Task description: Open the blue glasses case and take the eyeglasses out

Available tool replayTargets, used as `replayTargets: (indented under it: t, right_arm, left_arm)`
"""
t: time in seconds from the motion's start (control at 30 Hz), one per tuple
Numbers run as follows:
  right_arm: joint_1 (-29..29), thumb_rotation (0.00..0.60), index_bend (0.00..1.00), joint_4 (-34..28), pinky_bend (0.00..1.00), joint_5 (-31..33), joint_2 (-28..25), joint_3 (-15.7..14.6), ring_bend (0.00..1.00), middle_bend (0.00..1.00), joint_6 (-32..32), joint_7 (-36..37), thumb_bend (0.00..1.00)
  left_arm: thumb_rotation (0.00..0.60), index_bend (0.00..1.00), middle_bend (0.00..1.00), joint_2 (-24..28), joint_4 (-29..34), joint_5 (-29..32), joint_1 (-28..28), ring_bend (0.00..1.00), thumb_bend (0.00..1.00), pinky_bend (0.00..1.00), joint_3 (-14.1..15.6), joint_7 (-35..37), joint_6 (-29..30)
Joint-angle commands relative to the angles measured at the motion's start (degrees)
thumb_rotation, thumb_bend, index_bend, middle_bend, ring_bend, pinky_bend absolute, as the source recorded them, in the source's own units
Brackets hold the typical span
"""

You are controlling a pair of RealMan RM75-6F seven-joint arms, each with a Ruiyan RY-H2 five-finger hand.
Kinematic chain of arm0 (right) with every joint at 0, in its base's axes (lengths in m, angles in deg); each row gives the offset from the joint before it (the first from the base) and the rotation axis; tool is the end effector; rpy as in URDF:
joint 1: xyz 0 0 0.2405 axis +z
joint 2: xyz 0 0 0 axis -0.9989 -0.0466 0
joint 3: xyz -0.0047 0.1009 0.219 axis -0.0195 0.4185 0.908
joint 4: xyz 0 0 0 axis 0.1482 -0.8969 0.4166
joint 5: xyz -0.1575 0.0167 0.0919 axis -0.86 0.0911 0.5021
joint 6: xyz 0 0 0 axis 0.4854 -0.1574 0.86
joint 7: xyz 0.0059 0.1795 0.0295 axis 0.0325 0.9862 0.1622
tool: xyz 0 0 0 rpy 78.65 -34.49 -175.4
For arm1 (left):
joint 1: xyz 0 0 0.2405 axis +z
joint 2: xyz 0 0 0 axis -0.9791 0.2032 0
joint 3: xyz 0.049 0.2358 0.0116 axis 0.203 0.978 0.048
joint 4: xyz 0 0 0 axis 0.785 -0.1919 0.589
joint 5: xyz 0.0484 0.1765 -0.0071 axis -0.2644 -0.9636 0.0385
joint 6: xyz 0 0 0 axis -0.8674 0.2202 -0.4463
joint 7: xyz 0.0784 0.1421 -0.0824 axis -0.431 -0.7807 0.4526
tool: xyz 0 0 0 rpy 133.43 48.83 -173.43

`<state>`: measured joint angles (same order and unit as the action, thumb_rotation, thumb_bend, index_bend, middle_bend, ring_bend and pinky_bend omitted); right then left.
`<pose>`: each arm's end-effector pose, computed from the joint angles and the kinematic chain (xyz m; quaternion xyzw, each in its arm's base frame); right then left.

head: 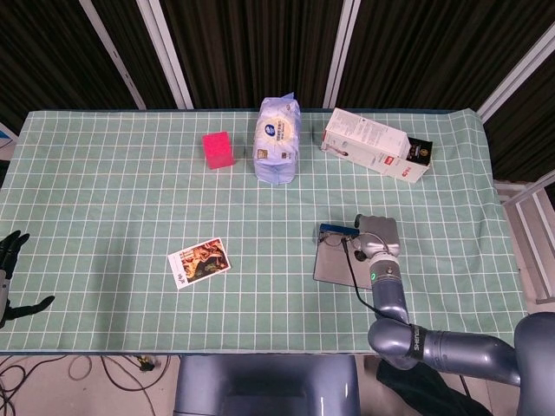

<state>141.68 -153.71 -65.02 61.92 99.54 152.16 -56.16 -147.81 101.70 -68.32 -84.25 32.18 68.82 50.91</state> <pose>-0.1562 -0.3850 0.0245 0.6369 -0.4917 0.1846 0.5643 -0.3049 0.2224 0.1853 -0.5458 -0.4691 -0.3795 0.5814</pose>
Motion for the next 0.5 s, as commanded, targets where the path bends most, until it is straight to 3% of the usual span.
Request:
replayTargets:
  t: [0.03,0.5]
  right_arm:
    - [0.3,0.600,0.37,3.8,1.00,2.6,2.1,1.7,1.00,0.96,-1.8,1.1,0.38]
    - [1.3,0.600,0.38,11.0,1.00,6.1,5.4,4.2,1.00,0.96,-4.5,0.5,0.46]
  left_arm:
    - [0.600,0.00,0.00,-0.1,-0.1,0.1,0.0,0.00,0.00,0.00,-0.1,-0.1,-0.1]
    - [0.600,0.00,0.00,-0.6,-0.7,0.1,-0.3,0.00,0.00,0.00,0.0,-1.3,-0.3]
